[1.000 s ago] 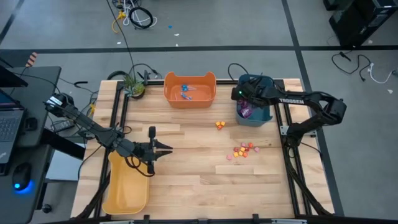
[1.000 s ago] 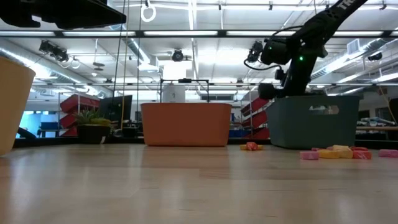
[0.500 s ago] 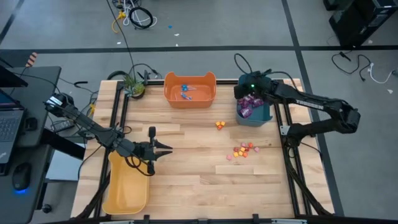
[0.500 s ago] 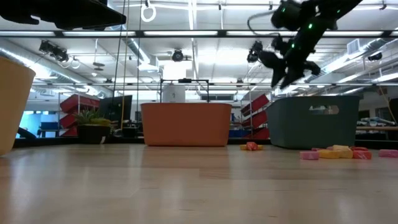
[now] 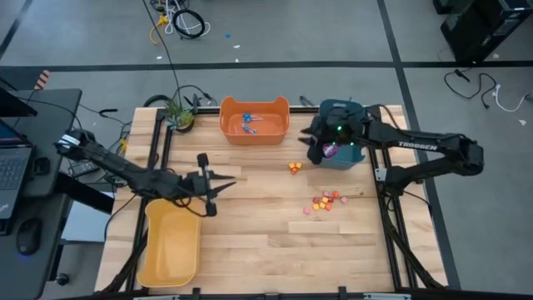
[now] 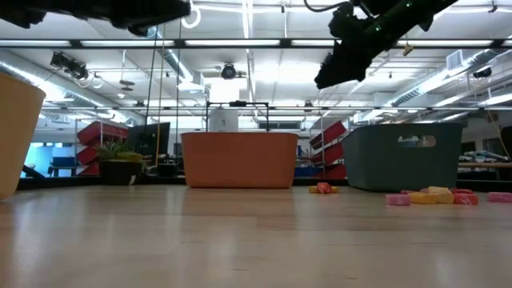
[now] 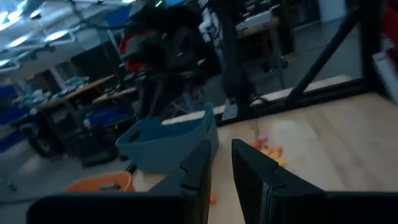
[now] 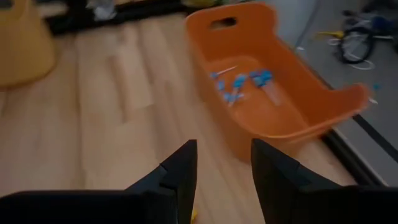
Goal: Sort candy
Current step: Put the top orange candy into the yellow bin
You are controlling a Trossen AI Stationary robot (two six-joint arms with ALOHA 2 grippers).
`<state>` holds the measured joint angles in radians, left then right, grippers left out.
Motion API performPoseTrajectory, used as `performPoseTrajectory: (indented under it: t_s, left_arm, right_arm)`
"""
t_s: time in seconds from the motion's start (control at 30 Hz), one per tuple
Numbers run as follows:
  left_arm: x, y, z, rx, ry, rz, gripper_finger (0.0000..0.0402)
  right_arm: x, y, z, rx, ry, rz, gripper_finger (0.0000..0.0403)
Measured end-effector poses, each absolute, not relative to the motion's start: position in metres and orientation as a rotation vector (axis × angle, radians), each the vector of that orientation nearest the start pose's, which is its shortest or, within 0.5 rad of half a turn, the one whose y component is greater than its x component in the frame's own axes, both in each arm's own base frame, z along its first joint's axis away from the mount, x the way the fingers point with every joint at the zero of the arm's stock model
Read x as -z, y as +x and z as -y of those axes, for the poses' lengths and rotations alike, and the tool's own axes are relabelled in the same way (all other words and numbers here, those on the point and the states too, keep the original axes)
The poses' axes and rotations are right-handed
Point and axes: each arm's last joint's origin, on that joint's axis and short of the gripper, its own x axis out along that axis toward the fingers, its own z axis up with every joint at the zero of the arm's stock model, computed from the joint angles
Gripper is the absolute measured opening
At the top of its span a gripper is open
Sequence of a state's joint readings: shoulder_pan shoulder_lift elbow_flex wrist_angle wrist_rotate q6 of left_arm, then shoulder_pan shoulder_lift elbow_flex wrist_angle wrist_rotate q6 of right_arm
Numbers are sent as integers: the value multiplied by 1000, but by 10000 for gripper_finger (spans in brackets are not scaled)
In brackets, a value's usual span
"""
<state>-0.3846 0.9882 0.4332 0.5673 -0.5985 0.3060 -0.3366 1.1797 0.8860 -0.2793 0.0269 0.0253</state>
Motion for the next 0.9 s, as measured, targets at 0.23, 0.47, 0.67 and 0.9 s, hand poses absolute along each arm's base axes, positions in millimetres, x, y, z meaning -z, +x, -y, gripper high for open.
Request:
performPoseTrajectory:
  t_s: [0.23,0.47,0.67,0.9]
  left_arm:
    - [-230,211,53,-265,293,-113,67]
    - [-226,214,50,-327,301,-139,67]
    - [-226,213,47,-416,303,-149,67]
    - [-226,213,47,-415,301,-149,67]
  right_arm:
    - [-255,259,60,216,8,-721,137]
    - [-224,278,42,203,-58,-855,136]
    - [-198,289,38,269,-107,-960,136]
    - [-171,292,35,215,-174,-1107,136]
